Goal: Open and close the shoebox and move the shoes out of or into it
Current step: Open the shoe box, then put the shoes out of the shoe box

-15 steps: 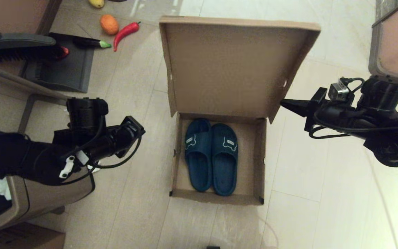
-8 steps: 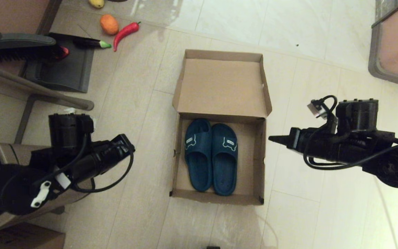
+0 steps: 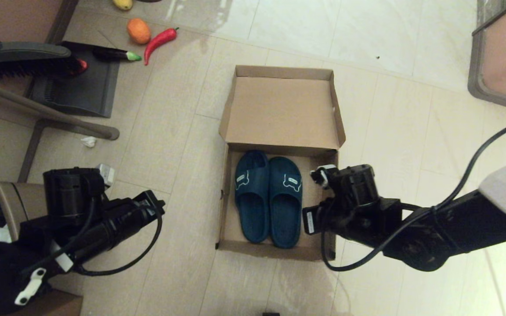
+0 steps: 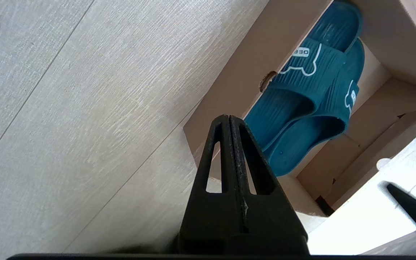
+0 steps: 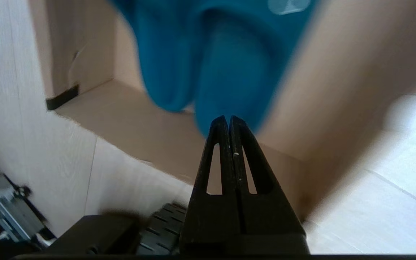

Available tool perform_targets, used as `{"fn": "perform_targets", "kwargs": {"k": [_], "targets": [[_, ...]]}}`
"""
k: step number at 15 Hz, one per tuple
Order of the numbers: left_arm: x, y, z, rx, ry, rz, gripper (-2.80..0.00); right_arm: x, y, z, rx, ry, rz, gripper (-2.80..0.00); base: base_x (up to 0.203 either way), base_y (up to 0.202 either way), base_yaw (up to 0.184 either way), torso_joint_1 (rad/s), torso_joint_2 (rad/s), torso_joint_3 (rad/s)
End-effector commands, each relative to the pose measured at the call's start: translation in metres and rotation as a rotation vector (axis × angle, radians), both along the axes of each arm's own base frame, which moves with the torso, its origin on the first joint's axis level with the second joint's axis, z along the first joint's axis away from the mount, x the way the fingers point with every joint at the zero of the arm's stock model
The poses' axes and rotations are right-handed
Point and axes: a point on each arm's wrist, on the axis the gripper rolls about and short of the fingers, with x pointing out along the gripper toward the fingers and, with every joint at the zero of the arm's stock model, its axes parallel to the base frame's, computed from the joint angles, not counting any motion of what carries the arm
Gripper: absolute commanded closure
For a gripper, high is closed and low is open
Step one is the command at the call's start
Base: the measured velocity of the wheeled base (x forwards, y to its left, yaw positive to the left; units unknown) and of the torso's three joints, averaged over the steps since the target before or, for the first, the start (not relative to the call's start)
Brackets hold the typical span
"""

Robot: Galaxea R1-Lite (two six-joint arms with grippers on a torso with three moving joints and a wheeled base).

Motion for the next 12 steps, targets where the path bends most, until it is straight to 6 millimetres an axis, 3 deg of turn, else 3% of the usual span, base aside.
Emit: {"fn": "perform_targets", "kwargs": {"k": [1,5,6,12], "targets": [[0.001,0.0,-0.002,-0.001,0.003,0.002,0.0,0.006,0.03,-0.034,-0.046,0.045,0.034,0.0,0.0,0.0,0.0,0.0,0.0,0.0],[0.002,0.0,-0.001,-0.002,0.002,0.002,0.0,0.032,0.072,-0.064,-0.094,-0.003,-0.036,0.0,0.0,0.0,0.0,0.0,0.0,0.0],[0.002,0.0,-0.002,-0.001,0.004,0.002,0.0,0.037,0.076,-0.062,-0.101,-0.003,-0.063,-2.8,0.0,0.0,0.0,0.0,0.0,0.0],[0.004,-0.001,-0.004,-0.004,0.011,-0.007,0.0,0.057,0.094,-0.059,-0.094,0.035,-0.104,-2.8,0.0,0.0,0.0,0.0,0.0,0.0]]}}
